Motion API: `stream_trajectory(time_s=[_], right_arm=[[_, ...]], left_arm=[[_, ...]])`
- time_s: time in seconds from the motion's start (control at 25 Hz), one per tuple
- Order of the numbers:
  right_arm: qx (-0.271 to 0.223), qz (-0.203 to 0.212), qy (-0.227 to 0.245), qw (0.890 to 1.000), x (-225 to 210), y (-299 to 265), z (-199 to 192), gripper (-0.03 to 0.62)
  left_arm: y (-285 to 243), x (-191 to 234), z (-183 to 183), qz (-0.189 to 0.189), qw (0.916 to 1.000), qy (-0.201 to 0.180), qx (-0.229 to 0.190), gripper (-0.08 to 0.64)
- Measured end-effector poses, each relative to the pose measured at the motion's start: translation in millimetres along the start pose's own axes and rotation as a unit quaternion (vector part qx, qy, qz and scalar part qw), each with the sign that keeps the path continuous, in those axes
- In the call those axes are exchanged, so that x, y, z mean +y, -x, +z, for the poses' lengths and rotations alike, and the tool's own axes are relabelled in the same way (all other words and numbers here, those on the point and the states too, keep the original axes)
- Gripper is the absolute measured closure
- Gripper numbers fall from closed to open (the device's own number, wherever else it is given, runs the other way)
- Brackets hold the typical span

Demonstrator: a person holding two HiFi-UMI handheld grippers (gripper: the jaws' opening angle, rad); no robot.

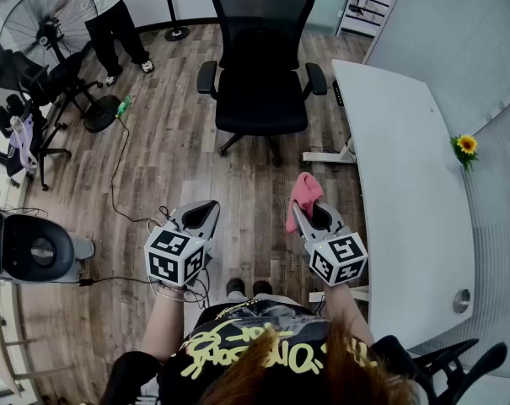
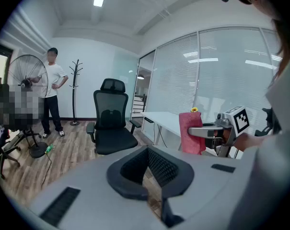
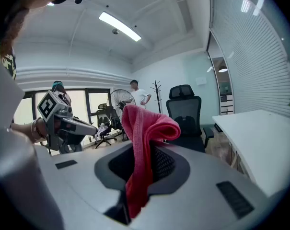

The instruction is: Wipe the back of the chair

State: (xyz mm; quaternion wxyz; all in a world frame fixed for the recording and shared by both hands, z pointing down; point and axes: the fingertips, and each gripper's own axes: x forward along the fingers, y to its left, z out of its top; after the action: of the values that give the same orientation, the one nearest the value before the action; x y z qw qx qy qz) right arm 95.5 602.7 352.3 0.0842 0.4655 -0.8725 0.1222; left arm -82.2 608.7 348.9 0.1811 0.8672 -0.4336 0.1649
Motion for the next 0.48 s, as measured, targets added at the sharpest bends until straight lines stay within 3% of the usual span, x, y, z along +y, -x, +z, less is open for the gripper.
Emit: stream_trajectory(time_s=[0.48], right_arm=[[0.005,-0.003,0.003,1.0,-0.5,-0.3,-5.2,0.532]], left_arm=[[-4.7,0.7,0.9,-0.002,1.0,-0.005,-0.002,0.566]])
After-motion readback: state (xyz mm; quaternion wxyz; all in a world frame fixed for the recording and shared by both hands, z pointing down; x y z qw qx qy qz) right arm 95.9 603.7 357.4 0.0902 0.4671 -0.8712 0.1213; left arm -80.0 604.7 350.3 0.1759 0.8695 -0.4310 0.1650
